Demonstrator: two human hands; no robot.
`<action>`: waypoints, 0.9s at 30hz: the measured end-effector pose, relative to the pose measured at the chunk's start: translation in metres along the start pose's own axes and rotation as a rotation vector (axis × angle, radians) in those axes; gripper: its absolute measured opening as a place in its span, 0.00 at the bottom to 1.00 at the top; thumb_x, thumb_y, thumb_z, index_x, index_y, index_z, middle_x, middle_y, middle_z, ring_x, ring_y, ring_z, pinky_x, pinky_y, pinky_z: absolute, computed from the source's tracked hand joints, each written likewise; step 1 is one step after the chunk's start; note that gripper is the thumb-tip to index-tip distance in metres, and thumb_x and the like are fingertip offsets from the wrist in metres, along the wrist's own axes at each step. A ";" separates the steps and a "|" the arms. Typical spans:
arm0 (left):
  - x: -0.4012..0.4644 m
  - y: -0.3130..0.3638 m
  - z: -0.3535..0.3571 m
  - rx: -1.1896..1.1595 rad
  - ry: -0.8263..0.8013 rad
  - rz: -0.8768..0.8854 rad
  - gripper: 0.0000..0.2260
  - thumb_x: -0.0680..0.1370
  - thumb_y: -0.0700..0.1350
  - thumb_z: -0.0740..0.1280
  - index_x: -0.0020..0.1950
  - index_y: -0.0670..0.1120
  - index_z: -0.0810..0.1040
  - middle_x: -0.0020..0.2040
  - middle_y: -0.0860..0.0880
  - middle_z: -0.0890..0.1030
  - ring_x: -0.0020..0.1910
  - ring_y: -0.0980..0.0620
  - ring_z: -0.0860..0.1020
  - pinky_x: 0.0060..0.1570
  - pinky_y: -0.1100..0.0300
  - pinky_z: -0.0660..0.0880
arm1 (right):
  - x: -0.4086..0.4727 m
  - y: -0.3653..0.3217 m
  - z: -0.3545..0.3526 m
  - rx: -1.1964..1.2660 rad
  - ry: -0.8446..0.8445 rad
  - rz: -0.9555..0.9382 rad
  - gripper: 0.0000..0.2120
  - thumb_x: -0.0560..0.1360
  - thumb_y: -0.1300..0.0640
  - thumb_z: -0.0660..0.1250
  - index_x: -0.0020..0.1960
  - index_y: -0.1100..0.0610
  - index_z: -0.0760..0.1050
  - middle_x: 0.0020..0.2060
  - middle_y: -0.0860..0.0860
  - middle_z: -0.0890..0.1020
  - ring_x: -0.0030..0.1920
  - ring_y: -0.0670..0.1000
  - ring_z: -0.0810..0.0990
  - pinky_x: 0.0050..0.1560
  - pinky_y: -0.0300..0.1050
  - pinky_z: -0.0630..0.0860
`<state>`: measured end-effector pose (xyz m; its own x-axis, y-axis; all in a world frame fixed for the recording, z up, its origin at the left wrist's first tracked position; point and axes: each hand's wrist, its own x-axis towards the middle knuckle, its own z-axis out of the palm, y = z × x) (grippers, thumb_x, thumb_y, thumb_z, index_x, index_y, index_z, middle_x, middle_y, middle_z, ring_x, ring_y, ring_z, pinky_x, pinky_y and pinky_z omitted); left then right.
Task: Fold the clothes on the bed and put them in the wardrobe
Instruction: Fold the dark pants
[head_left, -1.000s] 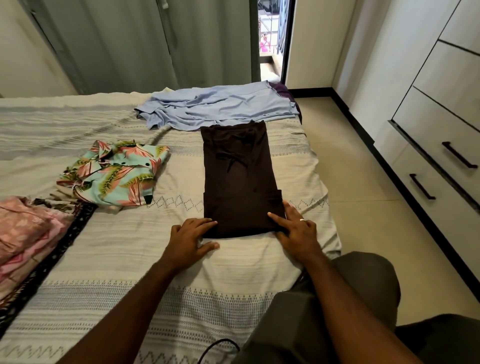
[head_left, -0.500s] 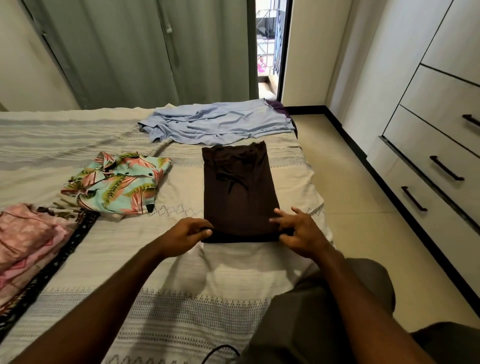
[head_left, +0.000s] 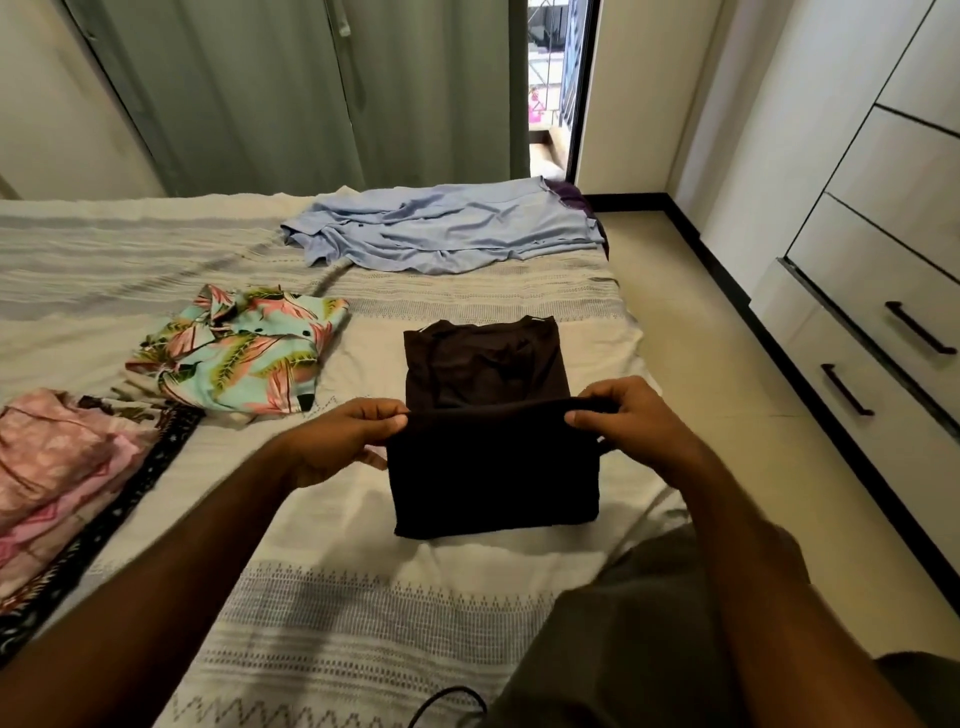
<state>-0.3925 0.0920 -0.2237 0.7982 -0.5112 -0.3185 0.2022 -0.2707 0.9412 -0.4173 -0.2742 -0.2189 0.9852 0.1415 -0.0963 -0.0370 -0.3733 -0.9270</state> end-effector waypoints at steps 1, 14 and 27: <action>0.009 -0.003 0.002 0.037 0.102 -0.006 0.11 0.84 0.45 0.62 0.45 0.50 0.81 0.41 0.49 0.80 0.43 0.52 0.78 0.46 0.55 0.75 | 0.010 0.008 0.006 -0.026 0.125 0.004 0.03 0.75 0.59 0.74 0.42 0.56 0.84 0.38 0.55 0.86 0.41 0.53 0.85 0.46 0.54 0.84; 0.110 -0.019 0.009 0.377 0.986 0.226 0.03 0.79 0.43 0.72 0.49 0.43 0.83 0.42 0.51 0.83 0.41 0.57 0.80 0.41 0.72 0.72 | 0.103 0.043 0.054 -0.389 0.640 -0.226 0.05 0.81 0.56 0.66 0.52 0.58 0.79 0.39 0.54 0.84 0.40 0.57 0.83 0.40 0.51 0.77; 0.227 0.011 -0.073 0.486 1.031 -0.169 0.16 0.78 0.56 0.70 0.58 0.46 0.75 0.55 0.46 0.82 0.59 0.41 0.79 0.61 0.46 0.72 | 0.250 0.040 0.021 -0.536 0.482 0.195 0.25 0.76 0.39 0.68 0.63 0.56 0.71 0.59 0.57 0.77 0.60 0.62 0.77 0.58 0.59 0.76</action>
<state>-0.1671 0.0326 -0.2770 0.9116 0.4107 0.0176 0.2899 -0.6726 0.6809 -0.1760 -0.2342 -0.2881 0.9378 -0.3445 0.0431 -0.2533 -0.7639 -0.5936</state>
